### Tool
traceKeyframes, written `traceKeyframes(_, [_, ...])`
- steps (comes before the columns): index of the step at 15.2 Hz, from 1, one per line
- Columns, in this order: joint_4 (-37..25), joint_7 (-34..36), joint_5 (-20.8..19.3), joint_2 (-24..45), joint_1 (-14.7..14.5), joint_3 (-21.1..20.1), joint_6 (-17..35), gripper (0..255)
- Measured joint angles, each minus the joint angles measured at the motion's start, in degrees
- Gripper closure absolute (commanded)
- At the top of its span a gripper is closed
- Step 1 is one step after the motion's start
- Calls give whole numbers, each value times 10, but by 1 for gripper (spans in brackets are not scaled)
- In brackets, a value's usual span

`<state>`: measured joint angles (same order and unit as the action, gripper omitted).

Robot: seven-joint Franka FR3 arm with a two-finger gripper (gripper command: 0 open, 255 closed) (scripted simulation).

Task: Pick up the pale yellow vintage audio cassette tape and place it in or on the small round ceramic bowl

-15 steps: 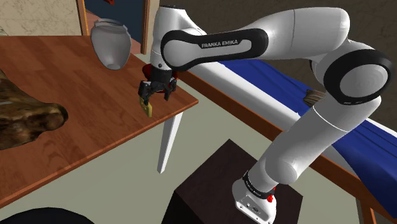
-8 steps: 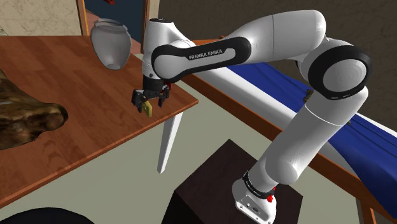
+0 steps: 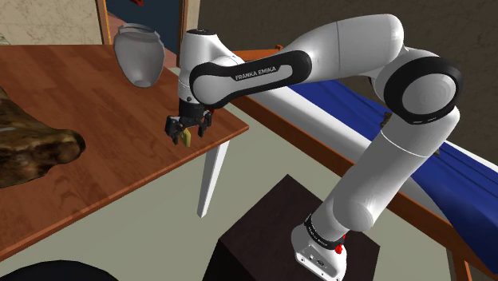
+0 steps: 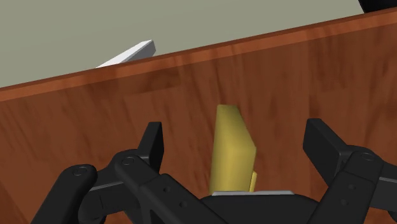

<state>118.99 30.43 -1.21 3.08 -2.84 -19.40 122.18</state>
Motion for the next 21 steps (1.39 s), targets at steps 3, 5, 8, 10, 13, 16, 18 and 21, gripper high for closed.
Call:
traceKeyframes(3, [0,0,0,0,0,0,0,255])
traceKeyframes(5, [0,0,0,0,0,0,0,255])
traceKeyframes(8, [0,0,0,0,0,0,0,255])
traceKeyframes(10, [0,0,0,0,0,0,0,255])
traceKeyframes(13, [-3,0,1,-1,0,0,-4,255])
traceKeyframes(16, [-13,-3,3,-8,1,0,-20,255])
traceKeyframes(18, [-21,-5,6,-15,1,1,-35,255])
traceKeyframes(21, [-38,-6,9,-21,1,0,-57,255])
